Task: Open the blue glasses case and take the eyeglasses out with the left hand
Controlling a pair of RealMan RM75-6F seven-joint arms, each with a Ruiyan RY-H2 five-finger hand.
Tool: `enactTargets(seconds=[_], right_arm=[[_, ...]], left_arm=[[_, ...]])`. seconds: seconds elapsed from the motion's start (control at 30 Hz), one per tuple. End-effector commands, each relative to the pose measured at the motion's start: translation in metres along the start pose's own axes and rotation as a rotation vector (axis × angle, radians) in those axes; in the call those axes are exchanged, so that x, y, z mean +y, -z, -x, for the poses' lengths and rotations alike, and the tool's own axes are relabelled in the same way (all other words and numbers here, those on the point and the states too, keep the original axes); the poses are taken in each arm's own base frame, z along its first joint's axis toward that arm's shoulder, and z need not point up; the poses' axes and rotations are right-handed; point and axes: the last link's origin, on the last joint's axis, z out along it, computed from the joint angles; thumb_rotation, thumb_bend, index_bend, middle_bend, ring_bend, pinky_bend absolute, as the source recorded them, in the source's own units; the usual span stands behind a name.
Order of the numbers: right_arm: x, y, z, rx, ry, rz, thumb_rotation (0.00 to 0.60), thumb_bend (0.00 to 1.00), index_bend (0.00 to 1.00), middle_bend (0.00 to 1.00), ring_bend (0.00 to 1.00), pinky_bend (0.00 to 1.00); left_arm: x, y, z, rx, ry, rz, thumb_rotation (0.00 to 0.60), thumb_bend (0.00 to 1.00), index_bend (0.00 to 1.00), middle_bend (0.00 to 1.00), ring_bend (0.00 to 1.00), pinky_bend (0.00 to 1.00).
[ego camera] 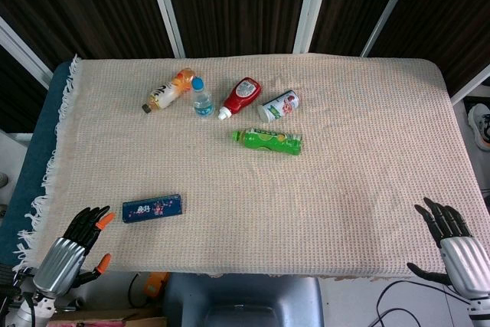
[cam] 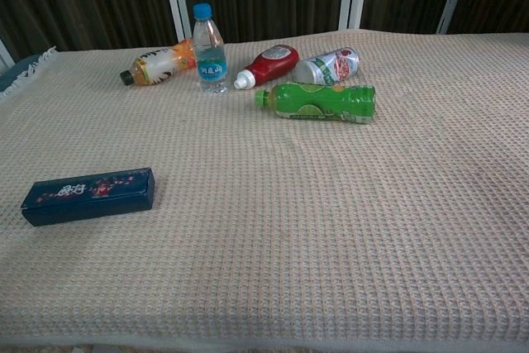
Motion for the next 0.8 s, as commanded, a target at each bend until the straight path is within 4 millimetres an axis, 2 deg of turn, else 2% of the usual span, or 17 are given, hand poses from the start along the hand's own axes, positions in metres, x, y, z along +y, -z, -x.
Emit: enactTargets(seconds=[0.03,0.1,0.2,0.27,0.33,0.4,0.57,0.8], right_arm=[[-0.001,-0.001,0.001,-0.004,-0.002,-0.004,0.6,0.18,0.0,0.0,0.0,0.0],[0.0,-0.002,0.001,-0.004,0.007,0.0,0.6,0.18,0.0,0.0,0.0,0.0],[0.0,-0.004,0.001,-0.008,-0.005,0.003,0.6,0.18,0.0,0.0,0.0,0.0],[0.0,-0.005,0.002,-0.012,-0.004,0.002,0.6,0.18,0.0,0.0,0.0,0.0],[-0.002,-0.006,0.003,-0.019,-0.007,-0.004,0.6,0.18,0.0,0.0,0.0,0.0],[-0.003,-0.008,0.003,-0.022,-0.01,-0.008,0.6,0.18,0.0,0.0,0.0,0.0],[-0.004,-0.01,0.005,-0.035,-0.01,-0.012,0.6,0.18,0.0,0.0,0.0,0.0],[-0.002,-0.01,0.002,-0.042,-0.021,-0.013,0.6,0.18,0.0,0.0,0.0,0.0]], left_arm=[[0.004,-0.003,0.002,0.001,0.016,0.03,0.6,0.4,0.0,0.0,0.0,0.0],[0.01,-0.008,0.005,0.015,0.048,0.072,0.6,0.39,0.0,0.0,0.0,0.0],[0.023,-0.027,0.015,0.063,0.139,0.134,0.6,0.39,0.0,0.01,0.0,0.0],[0.036,-0.047,0.024,0.103,0.238,0.151,0.6,0.41,0.04,0.04,0.0,0.0],[0.046,-0.066,0.033,0.077,0.267,0.161,0.6,0.43,0.12,0.06,0.01,0.01],[0.052,-0.08,0.039,0.025,0.24,0.152,0.6,0.43,0.15,0.06,0.01,0.01],[0.062,-0.115,0.049,-0.065,0.104,0.086,0.6,0.41,0.16,0.05,0.0,0.0],[0.053,-0.145,0.075,-0.094,-0.015,-0.041,0.6,0.38,0.19,0.05,0.0,0.0]])
